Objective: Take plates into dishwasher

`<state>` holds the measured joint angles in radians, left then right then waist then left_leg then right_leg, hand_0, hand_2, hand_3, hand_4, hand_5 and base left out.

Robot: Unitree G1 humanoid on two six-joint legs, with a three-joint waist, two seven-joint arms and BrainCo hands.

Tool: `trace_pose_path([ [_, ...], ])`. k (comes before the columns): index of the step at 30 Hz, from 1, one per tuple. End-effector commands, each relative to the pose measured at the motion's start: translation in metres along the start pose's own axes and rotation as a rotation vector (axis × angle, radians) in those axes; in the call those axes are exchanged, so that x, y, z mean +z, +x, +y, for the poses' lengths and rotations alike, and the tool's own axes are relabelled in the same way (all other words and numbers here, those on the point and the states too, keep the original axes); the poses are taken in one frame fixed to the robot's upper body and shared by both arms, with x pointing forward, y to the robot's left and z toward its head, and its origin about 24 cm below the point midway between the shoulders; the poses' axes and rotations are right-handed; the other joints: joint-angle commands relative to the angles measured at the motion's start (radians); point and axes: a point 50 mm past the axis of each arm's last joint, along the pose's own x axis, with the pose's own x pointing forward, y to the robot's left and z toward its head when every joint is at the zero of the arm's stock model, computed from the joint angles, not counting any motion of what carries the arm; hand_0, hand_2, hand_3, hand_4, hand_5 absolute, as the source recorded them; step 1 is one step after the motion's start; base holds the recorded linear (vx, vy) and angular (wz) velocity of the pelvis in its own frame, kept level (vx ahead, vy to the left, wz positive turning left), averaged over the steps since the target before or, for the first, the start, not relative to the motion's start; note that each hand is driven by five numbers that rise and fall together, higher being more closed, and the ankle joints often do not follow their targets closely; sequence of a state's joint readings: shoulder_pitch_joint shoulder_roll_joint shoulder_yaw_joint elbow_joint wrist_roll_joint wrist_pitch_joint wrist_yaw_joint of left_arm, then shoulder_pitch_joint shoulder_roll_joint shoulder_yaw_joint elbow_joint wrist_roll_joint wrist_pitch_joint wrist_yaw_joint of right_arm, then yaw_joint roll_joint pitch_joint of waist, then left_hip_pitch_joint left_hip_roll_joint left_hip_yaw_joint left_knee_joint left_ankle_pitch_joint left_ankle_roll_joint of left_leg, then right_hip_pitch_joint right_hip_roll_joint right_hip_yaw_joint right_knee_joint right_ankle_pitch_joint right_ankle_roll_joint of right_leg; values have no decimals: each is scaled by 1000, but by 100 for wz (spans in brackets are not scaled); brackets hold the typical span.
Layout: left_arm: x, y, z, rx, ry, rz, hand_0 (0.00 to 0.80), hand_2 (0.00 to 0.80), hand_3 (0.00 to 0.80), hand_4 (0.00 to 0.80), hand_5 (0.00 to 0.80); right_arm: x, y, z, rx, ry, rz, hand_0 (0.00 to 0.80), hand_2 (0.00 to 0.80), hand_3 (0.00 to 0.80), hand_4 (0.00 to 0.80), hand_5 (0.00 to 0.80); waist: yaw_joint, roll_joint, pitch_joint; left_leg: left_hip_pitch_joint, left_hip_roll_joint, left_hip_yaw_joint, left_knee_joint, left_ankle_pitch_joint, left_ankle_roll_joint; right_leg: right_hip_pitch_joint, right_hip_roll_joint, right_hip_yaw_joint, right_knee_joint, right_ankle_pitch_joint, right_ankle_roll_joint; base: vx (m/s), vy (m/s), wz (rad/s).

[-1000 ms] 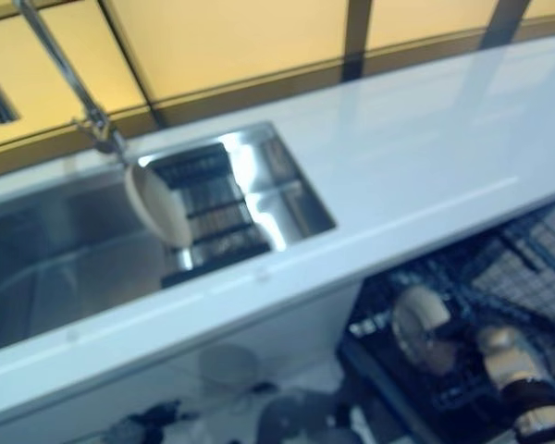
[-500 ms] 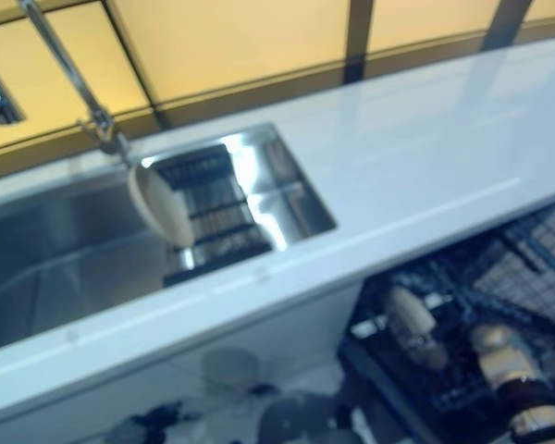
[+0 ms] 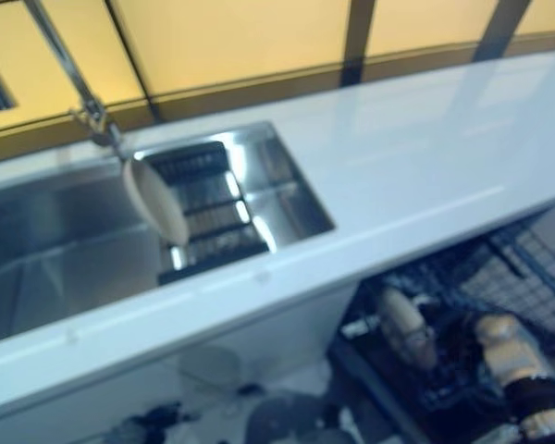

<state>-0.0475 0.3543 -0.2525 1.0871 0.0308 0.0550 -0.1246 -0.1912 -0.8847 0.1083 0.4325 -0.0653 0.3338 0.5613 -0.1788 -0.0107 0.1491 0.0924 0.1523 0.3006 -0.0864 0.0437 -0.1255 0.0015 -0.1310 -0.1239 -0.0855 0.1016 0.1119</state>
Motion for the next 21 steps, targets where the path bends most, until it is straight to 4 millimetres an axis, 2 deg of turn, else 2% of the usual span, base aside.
trace_pose_path([
  [1,7,-3,34,100,20,-1,0,0,0,0,0,5,-21,-30,-63,-6,-13,0,0,0,0,0,-8,-87,-1,98,16,32,9,-104,50,-60,-16,51,41,13,78,19,-17,-5],
  [7,6,-4,40,126,-4,10,0,0,0,0,0,-7,-52,-60,-100,40,0,0,0,0,0,0,-30,-118,-8,101,21,49,12,-106,55,-60,-3,70,42,21,83,10,-9,-8],
  [14,1,-5,44,157,-41,18,0,0,0,0,0,-37,-87,-92,-244,92,79,0,0,0,0,0,-43,-141,-22,102,24,63,12,-106,61,-55,10,83,34,29,84,6,-7,-12],
  [17,-1,-6,46,165,-50,18,0,0,0,0,0,-41,-99,-103,-276,169,65,0,0,0,0,0,-39,-145,-24,102,23,60,11,-106,62,-50,12,80,31,30,83,-2,-9,-8],
  [21,-6,-7,47,174,-63,26,0,0,0,0,0,-36,-117,-126,-442,276,-36,0,0,0,0,0,-28,-147,-26,99,21,54,12,-105,62,-42,12,72,29,26,80,0,0,0],
])
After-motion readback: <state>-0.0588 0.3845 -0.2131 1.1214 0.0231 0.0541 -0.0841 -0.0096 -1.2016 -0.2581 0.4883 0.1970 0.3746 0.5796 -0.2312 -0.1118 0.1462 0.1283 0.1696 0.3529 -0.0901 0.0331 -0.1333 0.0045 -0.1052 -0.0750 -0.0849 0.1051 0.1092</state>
